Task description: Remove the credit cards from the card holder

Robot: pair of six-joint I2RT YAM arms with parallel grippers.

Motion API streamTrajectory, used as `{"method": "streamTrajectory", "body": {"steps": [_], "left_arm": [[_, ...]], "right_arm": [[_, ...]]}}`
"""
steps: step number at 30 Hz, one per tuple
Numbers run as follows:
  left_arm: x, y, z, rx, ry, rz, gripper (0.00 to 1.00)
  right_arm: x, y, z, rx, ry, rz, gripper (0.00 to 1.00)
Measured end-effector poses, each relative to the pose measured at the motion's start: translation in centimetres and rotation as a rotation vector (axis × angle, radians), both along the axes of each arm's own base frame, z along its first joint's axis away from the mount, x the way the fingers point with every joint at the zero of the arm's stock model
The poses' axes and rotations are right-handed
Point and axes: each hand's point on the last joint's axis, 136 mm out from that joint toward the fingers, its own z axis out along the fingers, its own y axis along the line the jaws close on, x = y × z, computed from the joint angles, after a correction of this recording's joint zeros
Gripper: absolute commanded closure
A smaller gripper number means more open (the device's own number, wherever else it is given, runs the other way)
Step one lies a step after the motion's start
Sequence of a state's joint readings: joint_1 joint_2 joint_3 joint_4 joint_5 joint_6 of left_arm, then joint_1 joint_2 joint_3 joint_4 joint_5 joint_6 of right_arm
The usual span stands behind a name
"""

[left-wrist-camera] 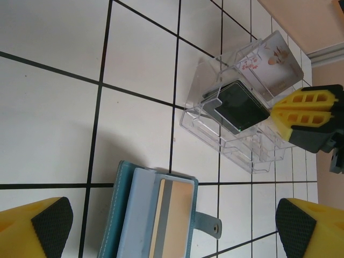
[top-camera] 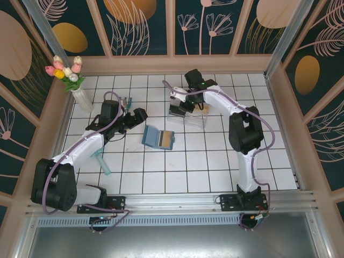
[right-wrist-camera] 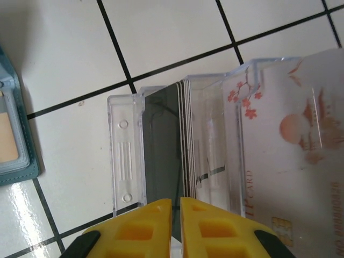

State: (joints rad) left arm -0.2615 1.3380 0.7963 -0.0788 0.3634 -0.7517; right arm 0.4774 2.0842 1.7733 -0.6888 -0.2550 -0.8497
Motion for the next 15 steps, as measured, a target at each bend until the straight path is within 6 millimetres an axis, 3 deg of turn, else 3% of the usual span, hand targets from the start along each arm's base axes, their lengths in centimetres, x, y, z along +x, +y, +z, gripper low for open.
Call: {"method": "streamTrajectory", "body": {"steps": [4,7,12,15], "left_arm": [[0.0,0.0,-0.1,0.003,0.0,-0.004,0.02],[0.0,0.0,-0.4,0.011,0.003,-0.012,0.03],[-0.6,0.0,-0.9,0.04,0.018,-0.032,0.05],[-1.4,0.0,-1.3,0.066,0.037,-0.053,0.07]], "right_arm": [[-0.1,0.0,2.0,0.039,-0.01,-0.045,0.73],[-0.5,-0.1,5.0,0.098,-0.035,-0.104,0.68],[-2.5,-0.3,9.5,0.221,-0.071,-0.233,0.64],[-4.7,1.1,9.9,0.281,-0.053,-0.307,0.59]]}}
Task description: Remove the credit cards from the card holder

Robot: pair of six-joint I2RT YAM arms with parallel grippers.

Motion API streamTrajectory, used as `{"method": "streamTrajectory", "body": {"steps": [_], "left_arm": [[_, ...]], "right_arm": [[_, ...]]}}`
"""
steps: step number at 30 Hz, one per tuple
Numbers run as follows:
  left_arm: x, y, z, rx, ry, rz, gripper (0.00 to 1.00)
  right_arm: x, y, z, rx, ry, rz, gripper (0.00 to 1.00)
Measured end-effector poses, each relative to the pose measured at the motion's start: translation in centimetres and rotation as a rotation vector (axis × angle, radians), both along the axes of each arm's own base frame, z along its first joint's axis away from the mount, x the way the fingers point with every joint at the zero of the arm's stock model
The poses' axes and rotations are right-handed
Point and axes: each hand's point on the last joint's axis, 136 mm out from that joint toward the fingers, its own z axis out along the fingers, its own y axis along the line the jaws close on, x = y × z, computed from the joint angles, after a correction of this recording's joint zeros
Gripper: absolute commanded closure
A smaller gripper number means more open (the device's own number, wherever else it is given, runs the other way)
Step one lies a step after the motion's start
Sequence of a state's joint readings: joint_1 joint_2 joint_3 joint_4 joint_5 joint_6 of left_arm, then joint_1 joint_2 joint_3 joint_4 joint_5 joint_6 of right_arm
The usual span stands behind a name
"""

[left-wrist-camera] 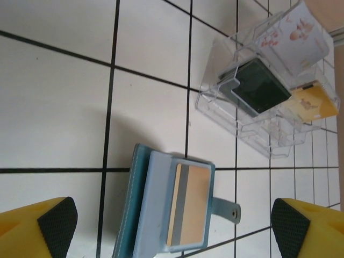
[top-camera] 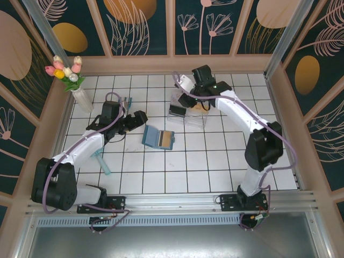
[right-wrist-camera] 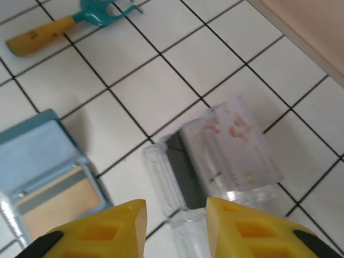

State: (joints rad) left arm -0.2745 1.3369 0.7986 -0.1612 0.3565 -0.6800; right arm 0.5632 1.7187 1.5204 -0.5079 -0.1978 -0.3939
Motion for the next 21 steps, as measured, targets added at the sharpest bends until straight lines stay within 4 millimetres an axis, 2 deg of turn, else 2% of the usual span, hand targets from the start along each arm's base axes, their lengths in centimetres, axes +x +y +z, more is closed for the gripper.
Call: {"method": "streamTrajectory", "body": {"steps": [4,8,10,13,17,21], "left_arm": [[-0.8,-0.5,0.2,0.02,0.01,-0.033,0.08],[-1.1,-0.7,0.4,0.027,0.003,-0.052,0.1],[-1.2,-0.4,0.2,0.048,0.007,-0.048,0.1],[-1.2,0.5,-0.5,0.107,0.015,-0.025,0.1],[-1.2,1.9,-1.1,0.184,0.022,0.011,0.07],[-0.9,3.2,-1.2,0.246,0.017,0.062,0.05]], "right_arm": [[-2.9,3.1,-1.5,0.081,0.092,-0.089,0.55],[-6.3,5.3,-4.6,0.134,0.218,-0.219,0.56],[-7.9,6.2,-5.7,0.151,0.279,-0.277,0.57],[-9.8,7.7,-6.1,0.188,0.328,-0.352,0.55],[-11.3,9.0,-6.5,0.227,0.369,-0.438,0.5],[-11.7,8.8,-8.1,0.231,0.437,-0.541,0.51]]}}
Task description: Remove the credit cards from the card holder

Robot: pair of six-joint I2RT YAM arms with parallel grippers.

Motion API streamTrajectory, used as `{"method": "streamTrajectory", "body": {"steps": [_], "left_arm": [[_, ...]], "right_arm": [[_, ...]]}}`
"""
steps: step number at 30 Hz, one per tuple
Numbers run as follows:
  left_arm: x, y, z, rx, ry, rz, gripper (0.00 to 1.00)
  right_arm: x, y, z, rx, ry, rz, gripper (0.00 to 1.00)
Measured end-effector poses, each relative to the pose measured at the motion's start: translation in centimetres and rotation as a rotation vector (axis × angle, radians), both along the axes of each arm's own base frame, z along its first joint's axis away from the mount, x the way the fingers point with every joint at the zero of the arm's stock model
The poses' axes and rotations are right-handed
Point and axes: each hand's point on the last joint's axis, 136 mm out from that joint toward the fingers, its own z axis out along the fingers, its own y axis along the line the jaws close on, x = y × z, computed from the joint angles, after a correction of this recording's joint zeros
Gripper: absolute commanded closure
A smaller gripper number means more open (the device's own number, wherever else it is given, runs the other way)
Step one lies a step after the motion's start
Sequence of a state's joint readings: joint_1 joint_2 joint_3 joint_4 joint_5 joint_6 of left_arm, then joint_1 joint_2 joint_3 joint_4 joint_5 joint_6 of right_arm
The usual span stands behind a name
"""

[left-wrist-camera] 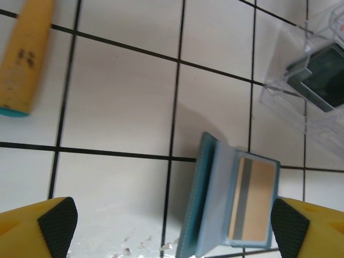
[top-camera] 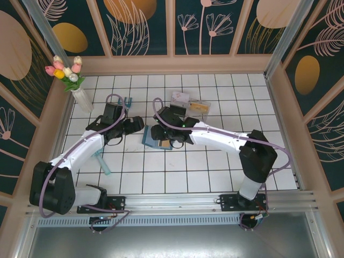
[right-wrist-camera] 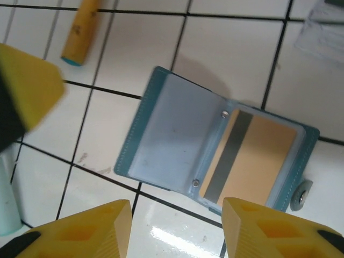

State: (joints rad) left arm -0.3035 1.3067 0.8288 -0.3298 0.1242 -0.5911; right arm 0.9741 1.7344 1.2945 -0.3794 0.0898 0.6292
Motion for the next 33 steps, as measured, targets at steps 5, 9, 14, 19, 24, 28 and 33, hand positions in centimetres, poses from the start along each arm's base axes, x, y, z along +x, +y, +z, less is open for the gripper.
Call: {"method": "streamTrajectory", "body": {"steps": [5,9,14,19,24,28,33], "left_arm": [[0.1,0.6,0.4,0.021,-0.016,0.027,0.08],[0.2,0.8,1.2,0.017,-0.039,0.043,0.1],[0.0,0.5,3.0,-0.017,-0.087,0.045,0.16],[-0.5,-1.5,2.8,-0.047,-0.067,-0.01,0.23],[-0.5,-3.8,2.5,-0.091,-0.033,-0.06,0.4],[-0.7,-6.2,1.9,-0.139,0.005,-0.114,0.5],[-1.6,-9.2,0.9,-0.182,0.061,-0.19,0.59]], "right_arm": [[-0.5,-0.8,-3.4,-0.032,0.104,-0.082,0.55],[-1.0,-1.9,-5.5,-0.059,0.153,-0.12,0.55],[-1.0,-3.5,-7.3,-0.073,0.208,-0.17,0.59],[-0.2,-4.7,-8.7,-0.083,0.227,-0.218,0.65],[0.7,-5.7,-9.6,-0.074,0.226,-0.248,0.75],[1.5,-6.1,-9.8,-0.058,0.219,-0.269,0.79],[2.2,-6.3,-10.3,-0.057,0.215,-0.277,0.81]]}}
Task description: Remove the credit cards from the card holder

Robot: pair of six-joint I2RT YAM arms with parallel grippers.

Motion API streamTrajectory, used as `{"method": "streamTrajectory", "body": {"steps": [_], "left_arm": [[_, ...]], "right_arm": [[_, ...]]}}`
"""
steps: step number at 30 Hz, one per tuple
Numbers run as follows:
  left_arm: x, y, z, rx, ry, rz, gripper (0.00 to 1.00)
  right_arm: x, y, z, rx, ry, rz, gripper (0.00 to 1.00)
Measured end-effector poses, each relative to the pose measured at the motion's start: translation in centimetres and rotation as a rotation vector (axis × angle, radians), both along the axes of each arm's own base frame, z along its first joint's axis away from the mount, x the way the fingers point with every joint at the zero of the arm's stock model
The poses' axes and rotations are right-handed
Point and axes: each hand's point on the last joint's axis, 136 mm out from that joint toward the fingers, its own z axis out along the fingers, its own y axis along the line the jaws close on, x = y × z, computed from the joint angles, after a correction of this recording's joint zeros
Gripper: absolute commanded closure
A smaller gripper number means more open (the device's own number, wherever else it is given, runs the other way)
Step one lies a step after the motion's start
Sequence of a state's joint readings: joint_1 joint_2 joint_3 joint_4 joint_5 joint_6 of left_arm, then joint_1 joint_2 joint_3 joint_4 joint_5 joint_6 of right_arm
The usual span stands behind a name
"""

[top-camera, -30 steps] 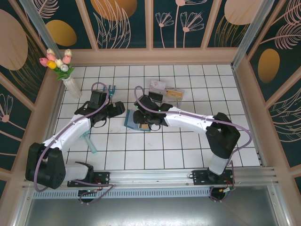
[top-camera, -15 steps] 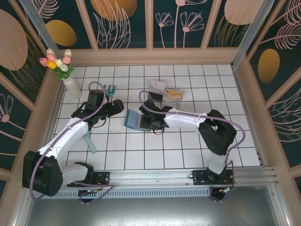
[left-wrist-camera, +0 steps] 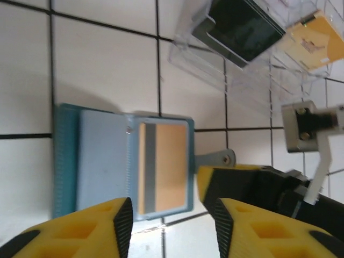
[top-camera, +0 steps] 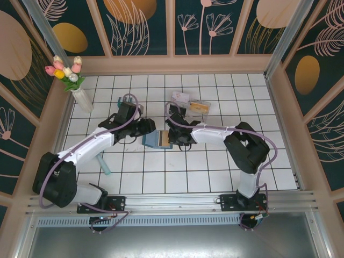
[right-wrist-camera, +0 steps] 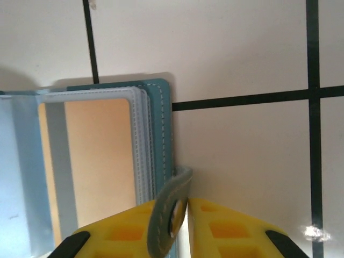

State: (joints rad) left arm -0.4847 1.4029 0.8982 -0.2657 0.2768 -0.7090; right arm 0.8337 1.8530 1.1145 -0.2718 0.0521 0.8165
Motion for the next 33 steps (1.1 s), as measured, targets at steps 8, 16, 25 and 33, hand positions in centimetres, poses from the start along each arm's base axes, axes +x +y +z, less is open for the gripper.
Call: {"method": "streamTrajectory", "body": {"steps": [8,16,25,33], "left_arm": [[-0.8,-3.0,-2.4,-0.001,0.065,-0.072,0.67],[-0.1,-2.0,-5.6,0.102,0.098,-0.068,0.78],[0.2,-2.1,-7.0,0.1,0.129,-0.064,0.89],[0.4,-2.1,-7.5,0.106,0.128,-0.06,0.89]], "right_arm": [[0.3,-0.2,-0.5,-0.007,-0.006,0.006,0.75],[-0.5,0.2,4.6,0.143,-0.111,0.062,0.85],[-1.2,2.2,5.3,0.244,-0.083,0.121,0.93],[-0.1,3.0,3.6,0.197,-0.054,0.089,0.93]]}}
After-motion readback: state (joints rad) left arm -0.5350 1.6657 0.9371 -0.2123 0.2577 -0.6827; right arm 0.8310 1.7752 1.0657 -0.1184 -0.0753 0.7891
